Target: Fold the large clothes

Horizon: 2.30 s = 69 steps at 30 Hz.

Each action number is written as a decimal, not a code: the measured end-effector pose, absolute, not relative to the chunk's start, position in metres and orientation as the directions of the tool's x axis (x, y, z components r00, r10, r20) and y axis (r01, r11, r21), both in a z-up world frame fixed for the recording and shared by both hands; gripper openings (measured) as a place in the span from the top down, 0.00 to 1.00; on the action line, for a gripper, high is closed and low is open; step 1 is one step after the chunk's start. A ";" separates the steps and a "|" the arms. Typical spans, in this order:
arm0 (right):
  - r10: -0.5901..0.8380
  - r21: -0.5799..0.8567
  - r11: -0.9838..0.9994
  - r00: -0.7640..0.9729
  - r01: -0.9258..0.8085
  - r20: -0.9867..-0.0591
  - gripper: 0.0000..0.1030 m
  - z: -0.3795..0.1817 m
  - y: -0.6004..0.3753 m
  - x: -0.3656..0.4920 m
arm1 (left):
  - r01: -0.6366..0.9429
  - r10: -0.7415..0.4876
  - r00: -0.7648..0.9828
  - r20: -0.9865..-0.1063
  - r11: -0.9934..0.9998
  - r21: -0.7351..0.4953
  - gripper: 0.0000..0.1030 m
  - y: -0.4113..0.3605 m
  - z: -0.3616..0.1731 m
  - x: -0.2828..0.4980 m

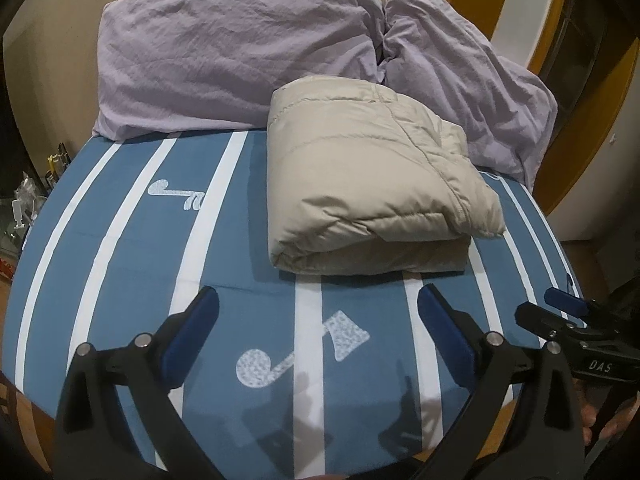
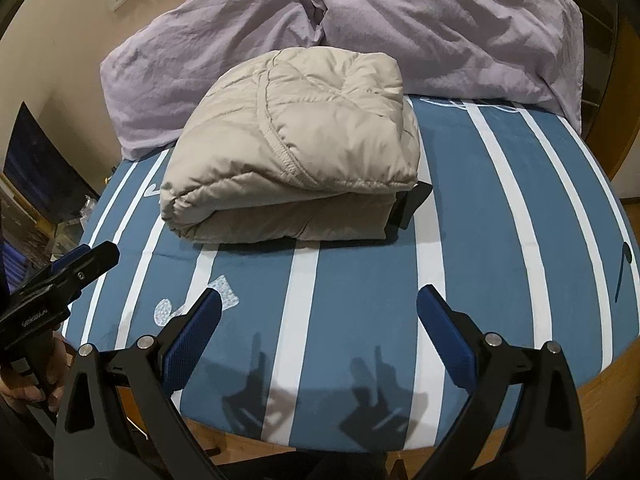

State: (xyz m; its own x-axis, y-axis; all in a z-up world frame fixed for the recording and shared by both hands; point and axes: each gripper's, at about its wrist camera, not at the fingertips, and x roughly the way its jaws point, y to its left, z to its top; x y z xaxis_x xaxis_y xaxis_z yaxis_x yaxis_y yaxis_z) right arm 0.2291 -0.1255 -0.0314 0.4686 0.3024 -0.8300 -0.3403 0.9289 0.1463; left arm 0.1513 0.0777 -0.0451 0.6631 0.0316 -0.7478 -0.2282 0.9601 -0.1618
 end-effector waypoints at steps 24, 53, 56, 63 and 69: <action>0.339 0.173 0.922 0.505 -0.346 -0.793 0.03 -0.024 -0.127 0.213 | -0.194 0.000 0.681 -0.732 0.964 -0.180 0.03 0.058 -0.042 0.141; 0.342 0.182 0.920 0.483 -0.347 -0.806 0.03 -0.030 -0.128 0.212 | -0.180 -0.014 0.676 -0.736 0.966 -0.184 0.03 0.051 -0.044 0.145; 0.342 0.183 0.920 0.481 -0.347 -0.807 0.03 -0.032 -0.128 0.212 | -0.180 -0.014 0.676 -0.737 0.966 -0.183 0.03 0.050 -0.044 0.145; 0.344 0.185 0.919 0.476 -0.348 -0.810 0.03 -0.032 -0.128 0.213 | -0.181 -0.014 0.676 -0.736 0.966 -0.184 0.03 0.050 -0.044 0.145; 0.342 0.185 0.920 0.476 -0.346 -0.810 0.03 -0.033 -0.127 0.213 | -0.183 -0.012 0.676 -0.737 0.966 -0.184 0.03 0.049 -0.044 0.145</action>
State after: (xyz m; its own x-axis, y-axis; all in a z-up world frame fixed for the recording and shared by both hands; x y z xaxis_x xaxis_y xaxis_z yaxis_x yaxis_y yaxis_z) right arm 0.2130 -0.1269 -0.0326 0.4765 0.3421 -0.8099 -0.3456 0.9199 0.1853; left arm 0.1447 0.0492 -0.0439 0.6760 -0.0122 -0.7368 -0.1828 0.9658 -0.1837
